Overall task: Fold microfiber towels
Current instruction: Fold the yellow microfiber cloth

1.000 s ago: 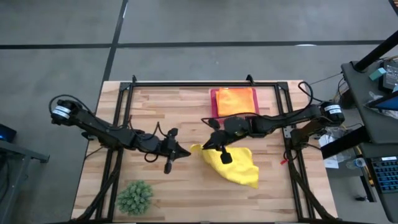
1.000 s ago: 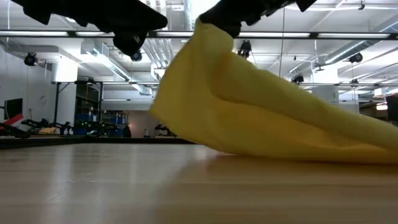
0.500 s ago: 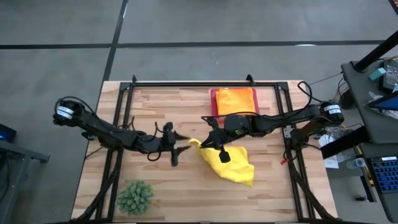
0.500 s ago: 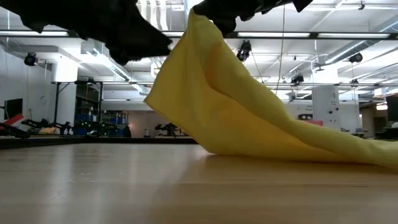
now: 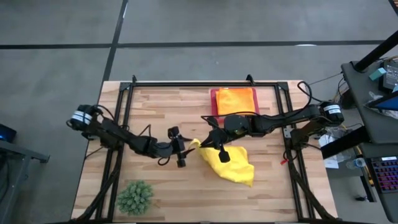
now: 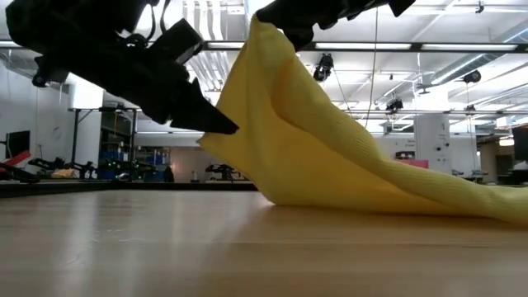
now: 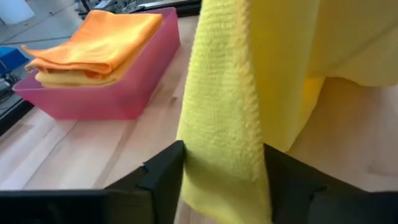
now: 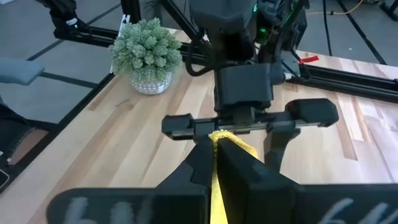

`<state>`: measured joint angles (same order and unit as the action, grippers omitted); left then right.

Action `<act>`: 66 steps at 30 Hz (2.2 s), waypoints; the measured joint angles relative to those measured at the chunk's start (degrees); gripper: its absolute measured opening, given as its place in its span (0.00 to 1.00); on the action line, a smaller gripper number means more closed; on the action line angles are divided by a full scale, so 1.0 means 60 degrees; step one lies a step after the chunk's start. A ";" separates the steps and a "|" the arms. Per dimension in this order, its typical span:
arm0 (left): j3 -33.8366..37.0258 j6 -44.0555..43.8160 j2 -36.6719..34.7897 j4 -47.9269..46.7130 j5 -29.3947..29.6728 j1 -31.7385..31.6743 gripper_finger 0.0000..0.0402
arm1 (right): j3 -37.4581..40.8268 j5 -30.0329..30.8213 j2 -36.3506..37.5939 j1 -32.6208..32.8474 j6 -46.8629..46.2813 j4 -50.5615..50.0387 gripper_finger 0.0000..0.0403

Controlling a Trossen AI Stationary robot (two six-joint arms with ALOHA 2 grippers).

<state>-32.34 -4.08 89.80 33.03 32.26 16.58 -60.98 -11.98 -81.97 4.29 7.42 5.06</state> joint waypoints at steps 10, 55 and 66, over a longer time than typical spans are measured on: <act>-0.0023 0.0022 -0.0244 0.0093 -0.0004 0.0004 0.02 | 0.0045 0.0002 0.0000 0.0004 -0.0198 -0.0027 0.02; -0.5316 0.0319 -0.4305 -0.6309 0.1099 0.0233 0.00 | -0.3688 0.2336 0.0375 -0.0857 -0.0052 -0.6948 0.37; -0.5515 0.0266 -0.4325 -0.6603 0.1227 0.0233 0.00 | -0.3675 0.0813 0.0899 -0.1407 -0.0241 -0.6948 0.37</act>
<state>-65.43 -2.48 63.86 -6.59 39.62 17.98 -83.03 -7.10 -76.58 -4.15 5.97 -36.63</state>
